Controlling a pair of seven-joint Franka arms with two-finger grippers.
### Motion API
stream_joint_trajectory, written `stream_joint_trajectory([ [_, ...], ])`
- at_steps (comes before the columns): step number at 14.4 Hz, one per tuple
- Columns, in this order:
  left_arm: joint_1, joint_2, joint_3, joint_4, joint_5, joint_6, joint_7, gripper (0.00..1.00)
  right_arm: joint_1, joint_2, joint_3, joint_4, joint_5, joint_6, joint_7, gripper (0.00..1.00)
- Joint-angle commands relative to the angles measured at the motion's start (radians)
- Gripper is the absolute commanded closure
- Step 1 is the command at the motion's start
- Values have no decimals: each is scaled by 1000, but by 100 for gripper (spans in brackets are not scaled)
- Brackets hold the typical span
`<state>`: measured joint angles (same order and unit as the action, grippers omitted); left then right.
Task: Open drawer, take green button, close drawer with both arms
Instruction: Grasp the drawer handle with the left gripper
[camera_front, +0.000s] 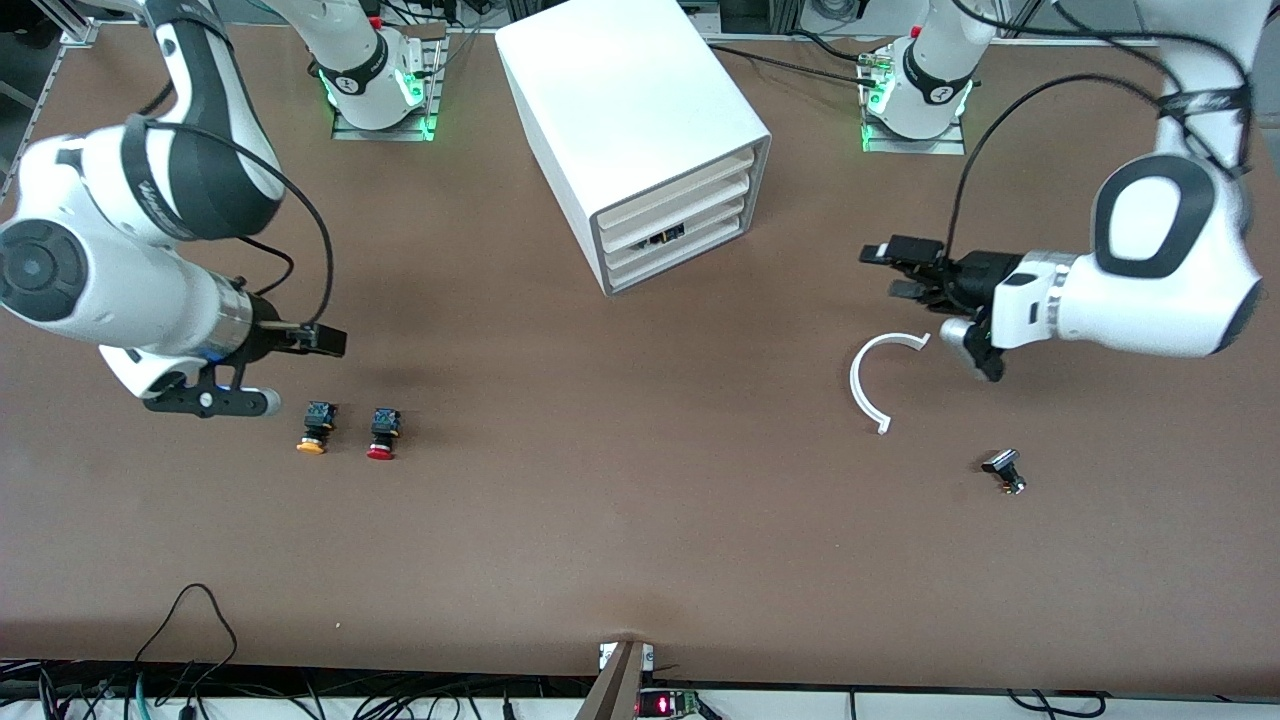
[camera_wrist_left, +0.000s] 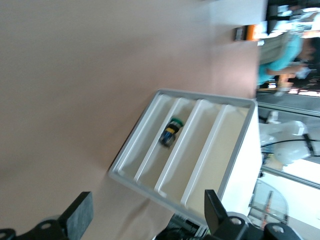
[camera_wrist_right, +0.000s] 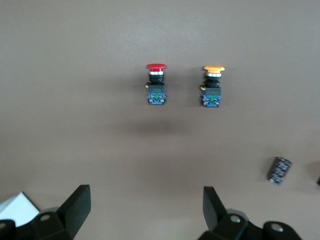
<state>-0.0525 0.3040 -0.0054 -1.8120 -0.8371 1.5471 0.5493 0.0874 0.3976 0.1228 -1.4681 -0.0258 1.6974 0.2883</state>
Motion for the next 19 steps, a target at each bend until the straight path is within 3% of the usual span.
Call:
stream_joint_trajectory([
  [1, -16, 53, -39, -73, -89, 44, 130, 11, 23, 47, 0, 17, 10, 43, 72, 1],
  [2, -17, 79, -50, -87, -118, 44, 152, 18, 35, 65, 0, 18, 15, 57, 115, 1],
  [6, -38, 142, -76, -190, -281, 67, 363, 28, 104, 116, 1, 17, 33, 74, 299, 1],
  [9, -46, 190, -128, -228, -312, 146, 486, 34, 123, 154, 0, 18, 98, 88, 367, 1],
  [12, -47, 217, -188, -286, -401, 246, 609, 34, 152, 193, 0, 20, 109, 99, 449, 1],
  [19, -49, 322, -245, -305, -500, 280, 753, 39, 235, 244, 0, 28, 107, 131, 633, 1],
])
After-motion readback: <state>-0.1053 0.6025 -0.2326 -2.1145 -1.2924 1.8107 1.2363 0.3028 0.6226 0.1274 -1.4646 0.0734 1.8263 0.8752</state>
